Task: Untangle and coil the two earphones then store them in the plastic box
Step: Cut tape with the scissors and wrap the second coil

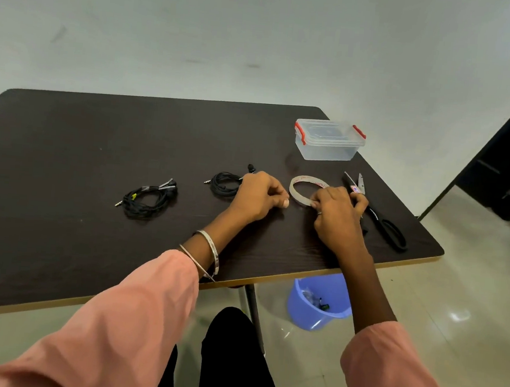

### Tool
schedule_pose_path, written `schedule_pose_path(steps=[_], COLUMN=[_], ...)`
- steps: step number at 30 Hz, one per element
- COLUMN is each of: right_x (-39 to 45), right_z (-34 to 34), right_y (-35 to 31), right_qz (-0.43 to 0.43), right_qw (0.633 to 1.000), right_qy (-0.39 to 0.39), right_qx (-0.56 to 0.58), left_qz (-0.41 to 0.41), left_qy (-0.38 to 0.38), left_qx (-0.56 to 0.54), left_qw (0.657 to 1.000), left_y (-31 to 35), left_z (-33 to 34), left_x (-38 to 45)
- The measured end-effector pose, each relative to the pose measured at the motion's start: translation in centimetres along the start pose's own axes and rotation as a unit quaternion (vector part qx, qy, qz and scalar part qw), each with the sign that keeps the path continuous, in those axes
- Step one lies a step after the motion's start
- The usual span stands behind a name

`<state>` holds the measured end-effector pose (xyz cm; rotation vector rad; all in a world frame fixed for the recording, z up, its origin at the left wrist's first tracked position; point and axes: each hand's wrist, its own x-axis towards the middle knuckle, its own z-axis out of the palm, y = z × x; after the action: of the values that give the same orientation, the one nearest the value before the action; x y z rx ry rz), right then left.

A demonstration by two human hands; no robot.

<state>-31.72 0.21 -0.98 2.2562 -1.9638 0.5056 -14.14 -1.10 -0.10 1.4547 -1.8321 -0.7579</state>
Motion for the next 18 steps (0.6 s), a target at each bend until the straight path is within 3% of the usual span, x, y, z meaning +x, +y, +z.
schedule_pose_path(steps=[9, 18], right_x=[0.11, 0.12], right_z=[0.09, 0.23], right_y=[0.0, 0.15], right_qz=[0.009, -0.001], right_qw=[1.0, 1.0], right_qy=[0.001, 0.007], right_qx=[0.004, 0.005], left_qz=[-0.022, -0.023], left_qy=[-0.026, 0.046], left_qx=[0.0, -0.011], left_qw=[0.999, 0.999], left_y=[-0.18, -0.19], left_z=[-0.99, -0.28], left_x=[-0.32, -0.48])
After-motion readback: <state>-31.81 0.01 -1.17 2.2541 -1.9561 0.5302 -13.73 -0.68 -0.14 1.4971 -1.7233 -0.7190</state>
